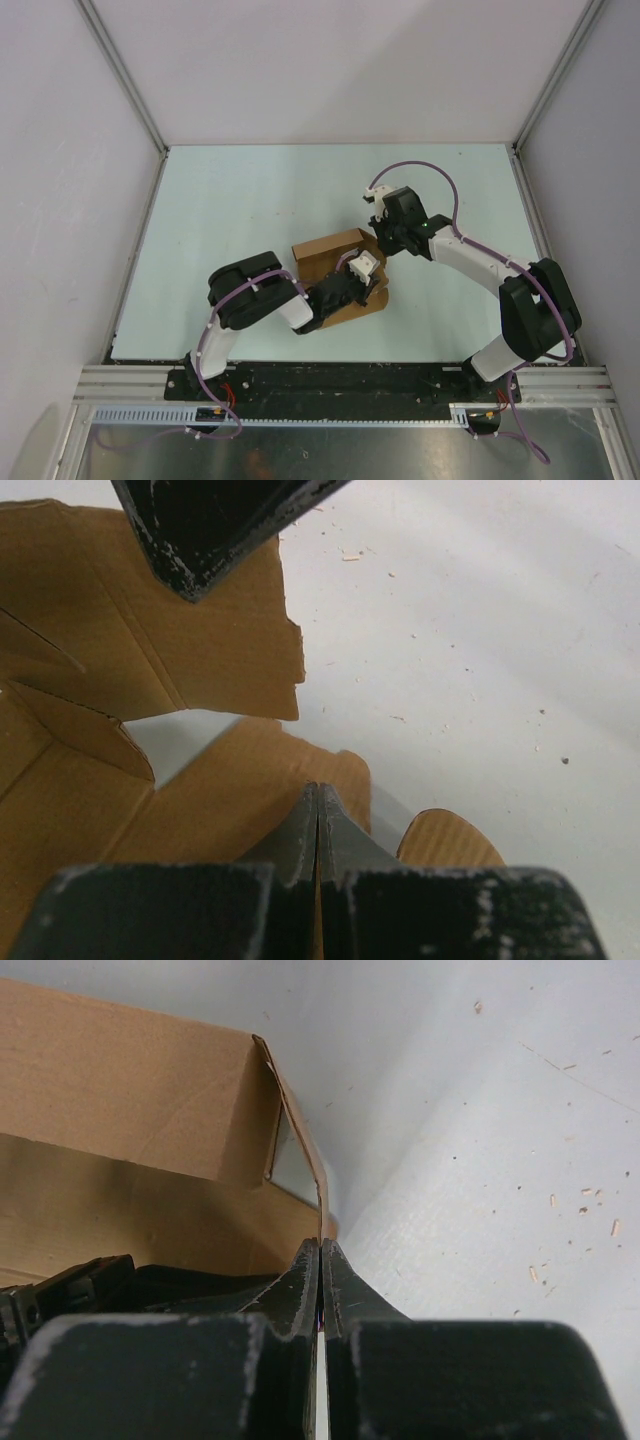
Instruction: Fold the paper box
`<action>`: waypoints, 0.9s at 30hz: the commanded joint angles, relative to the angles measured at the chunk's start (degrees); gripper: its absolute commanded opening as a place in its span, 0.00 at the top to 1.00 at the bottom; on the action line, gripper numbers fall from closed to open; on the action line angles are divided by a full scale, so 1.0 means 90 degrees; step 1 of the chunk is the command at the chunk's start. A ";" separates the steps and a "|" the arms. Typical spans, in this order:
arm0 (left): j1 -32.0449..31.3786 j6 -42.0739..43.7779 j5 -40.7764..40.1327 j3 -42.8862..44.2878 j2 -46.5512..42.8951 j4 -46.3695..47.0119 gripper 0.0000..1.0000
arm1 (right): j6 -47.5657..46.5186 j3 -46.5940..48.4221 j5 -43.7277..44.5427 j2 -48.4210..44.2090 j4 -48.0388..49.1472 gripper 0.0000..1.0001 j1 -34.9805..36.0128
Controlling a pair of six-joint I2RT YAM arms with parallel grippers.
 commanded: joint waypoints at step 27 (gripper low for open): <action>0.0168 0.0389 0.0614 -0.1511 -0.4502 -0.1798 0.98 | 0.0923 0.0200 0.1040 0.0034 -0.0140 1.00 0.0464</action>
